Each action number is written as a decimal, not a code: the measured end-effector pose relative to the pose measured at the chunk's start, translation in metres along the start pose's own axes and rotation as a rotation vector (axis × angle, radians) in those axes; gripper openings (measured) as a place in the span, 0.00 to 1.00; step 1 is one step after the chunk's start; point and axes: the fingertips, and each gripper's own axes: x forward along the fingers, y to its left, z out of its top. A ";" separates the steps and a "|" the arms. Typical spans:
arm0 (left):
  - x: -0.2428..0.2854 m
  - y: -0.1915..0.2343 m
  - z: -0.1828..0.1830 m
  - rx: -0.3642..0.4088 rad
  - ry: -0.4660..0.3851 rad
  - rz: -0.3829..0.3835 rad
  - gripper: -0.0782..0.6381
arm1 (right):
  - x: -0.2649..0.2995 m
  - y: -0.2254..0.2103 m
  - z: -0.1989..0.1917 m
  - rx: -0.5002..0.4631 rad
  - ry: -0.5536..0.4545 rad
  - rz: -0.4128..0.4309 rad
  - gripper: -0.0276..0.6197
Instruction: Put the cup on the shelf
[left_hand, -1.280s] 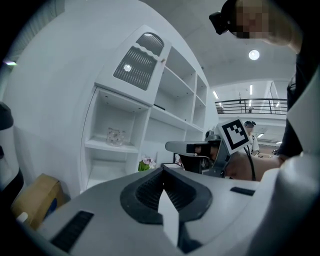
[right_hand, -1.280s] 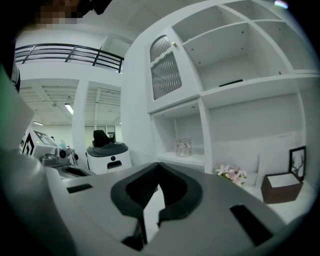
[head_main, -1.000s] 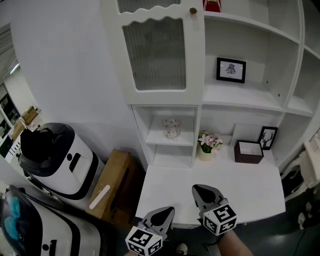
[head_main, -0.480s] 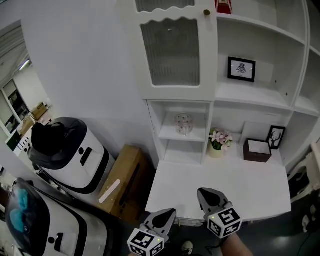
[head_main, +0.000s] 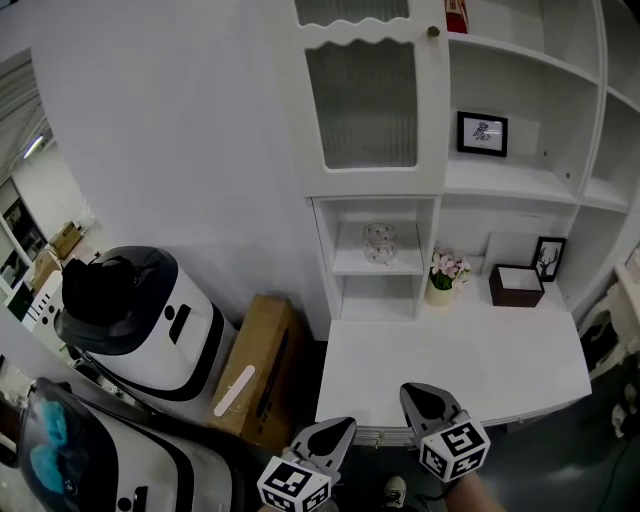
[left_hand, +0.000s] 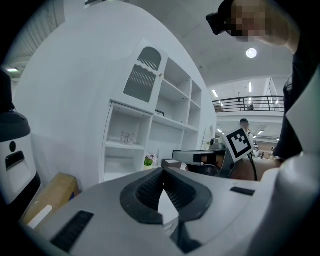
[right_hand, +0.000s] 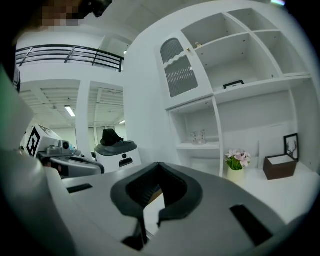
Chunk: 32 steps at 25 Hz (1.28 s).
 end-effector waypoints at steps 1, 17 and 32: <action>-0.006 0.002 -0.001 0.001 0.002 -0.010 0.12 | -0.001 0.007 -0.001 0.001 0.000 -0.007 0.05; -0.066 0.014 -0.023 -0.011 0.004 -0.136 0.12 | -0.018 0.091 -0.021 -0.008 0.017 -0.103 0.05; -0.119 0.019 -0.046 -0.008 0.015 -0.208 0.12 | -0.036 0.152 -0.043 0.007 0.017 -0.177 0.05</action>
